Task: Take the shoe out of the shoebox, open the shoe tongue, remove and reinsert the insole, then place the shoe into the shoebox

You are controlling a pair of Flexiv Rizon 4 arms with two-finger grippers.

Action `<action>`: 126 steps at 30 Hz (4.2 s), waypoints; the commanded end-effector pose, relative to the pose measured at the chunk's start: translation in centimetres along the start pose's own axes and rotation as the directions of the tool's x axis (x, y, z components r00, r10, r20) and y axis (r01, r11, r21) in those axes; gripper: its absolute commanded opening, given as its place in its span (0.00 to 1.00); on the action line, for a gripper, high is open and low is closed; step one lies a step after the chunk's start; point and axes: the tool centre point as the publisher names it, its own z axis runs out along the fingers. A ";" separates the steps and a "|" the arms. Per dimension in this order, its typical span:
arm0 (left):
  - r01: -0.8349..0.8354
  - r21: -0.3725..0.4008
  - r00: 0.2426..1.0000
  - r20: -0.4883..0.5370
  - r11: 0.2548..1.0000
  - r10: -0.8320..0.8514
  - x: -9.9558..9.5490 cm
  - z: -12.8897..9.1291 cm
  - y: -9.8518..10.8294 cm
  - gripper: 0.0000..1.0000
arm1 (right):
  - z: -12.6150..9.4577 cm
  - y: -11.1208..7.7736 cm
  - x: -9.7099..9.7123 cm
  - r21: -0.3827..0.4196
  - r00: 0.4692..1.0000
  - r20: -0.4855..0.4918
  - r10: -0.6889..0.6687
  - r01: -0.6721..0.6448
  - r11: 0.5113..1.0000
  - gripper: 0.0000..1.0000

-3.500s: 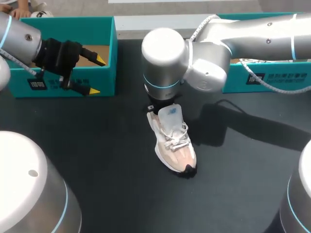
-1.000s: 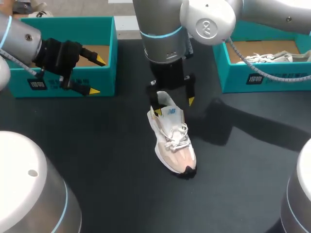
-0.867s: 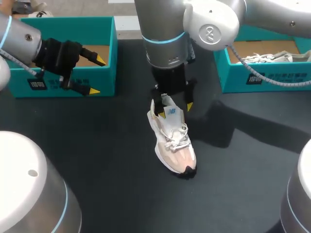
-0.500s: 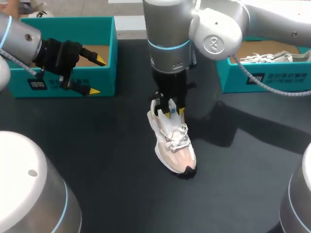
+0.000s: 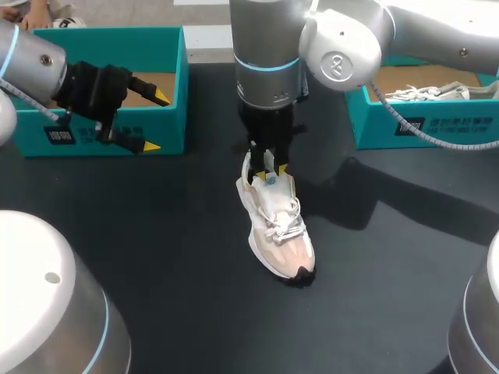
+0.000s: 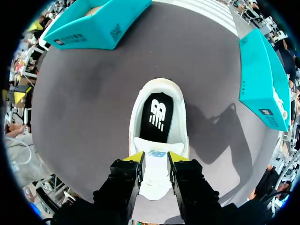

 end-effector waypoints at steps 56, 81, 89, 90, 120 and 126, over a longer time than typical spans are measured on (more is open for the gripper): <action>0.000 -0.002 1.000 -0.002 1.000 0.000 0.0 0.0 0.0 1.00 | 0.0 9.3 -2.0 0.073 0.118 0.197 -0.973 0.988 0.134 1.00; 0.000 -0.002 1.000 -0.002 1.000 0.000 0.0 0.0 0.0 1.00 | 5.9 11.6 -2.9 0.081 0.101 0.153 -0.983 0.990 0.114 0.56; 0.000 -0.002 1.000 -0.002 1.000 0.000 0.0 0.0 0.0 1.00 | 6.7 11.6 -2.3 0.104 0.093 0.131 -0.987 0.989 0.107 0.04; 0.000 -0.002 1.000 -0.002 1.000 0.000 0.0 0.0 0.0 1.00 | 6.8 11.6 -2.3 0.118 0.096 0.123 -0.988 0.987 0.111 0.00; 0.000 -0.002 1.000 -0.002 1.000 0.000 0.0 0.0 0.0 1.00 | -21.3 12.2 -8.6 0.187 0.116 0.277 -0.954 0.967 0.172 0.00; 0.000 -0.002 1.000 -0.002 1.000 0.000 0.0 0.0 0.0 1.00 | -21.5 12.2 -8.6 0.202 0.137 0.288 -0.948 0.959 0.200 0.00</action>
